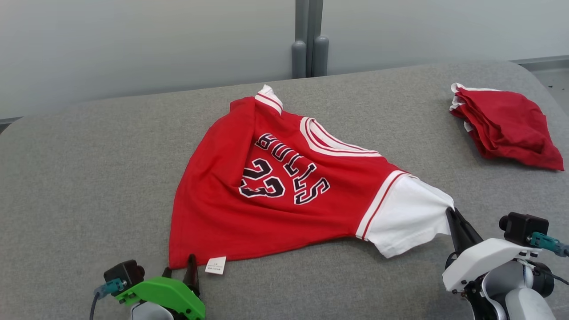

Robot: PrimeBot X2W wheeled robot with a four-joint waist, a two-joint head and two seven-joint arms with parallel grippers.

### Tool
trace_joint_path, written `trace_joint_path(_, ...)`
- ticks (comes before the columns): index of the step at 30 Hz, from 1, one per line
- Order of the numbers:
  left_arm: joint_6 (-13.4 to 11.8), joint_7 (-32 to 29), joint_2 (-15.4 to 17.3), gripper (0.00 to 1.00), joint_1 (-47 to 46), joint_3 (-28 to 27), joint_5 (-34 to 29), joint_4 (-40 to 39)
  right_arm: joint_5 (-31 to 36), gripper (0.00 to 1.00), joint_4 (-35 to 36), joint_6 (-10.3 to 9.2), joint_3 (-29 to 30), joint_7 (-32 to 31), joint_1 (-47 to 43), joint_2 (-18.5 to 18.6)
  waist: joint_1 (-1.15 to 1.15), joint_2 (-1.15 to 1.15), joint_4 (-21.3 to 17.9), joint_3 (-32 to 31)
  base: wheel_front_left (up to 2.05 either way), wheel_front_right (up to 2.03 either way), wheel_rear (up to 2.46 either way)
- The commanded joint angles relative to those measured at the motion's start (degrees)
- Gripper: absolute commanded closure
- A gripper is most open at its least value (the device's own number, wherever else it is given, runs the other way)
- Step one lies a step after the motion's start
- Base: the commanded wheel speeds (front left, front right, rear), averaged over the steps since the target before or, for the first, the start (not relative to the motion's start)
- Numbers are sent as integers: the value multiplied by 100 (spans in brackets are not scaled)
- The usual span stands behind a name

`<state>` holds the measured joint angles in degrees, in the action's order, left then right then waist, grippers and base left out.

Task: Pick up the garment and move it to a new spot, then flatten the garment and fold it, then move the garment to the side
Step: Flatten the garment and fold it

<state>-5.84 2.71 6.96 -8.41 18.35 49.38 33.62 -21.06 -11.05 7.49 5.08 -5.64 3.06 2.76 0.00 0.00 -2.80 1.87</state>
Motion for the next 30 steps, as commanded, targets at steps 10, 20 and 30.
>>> trace_joint_path(10,269,110,-47,100,-491,156,-118,606,7,100,27,0,-34,41,171,25,0,0,-256,220,0,0,0)
trace_joint_path(20,697,457,-50,100,-622,-151,286,78,-367,100,165,0,-61,298,300,25,0,0,-213,67,0,0,0)
trace_joint_path(30,716,449,-5,100,-406,-682,902,-2169,-1511,100,1113,1,-170,432,576,25,0,0,-139,-303,0,0,0)
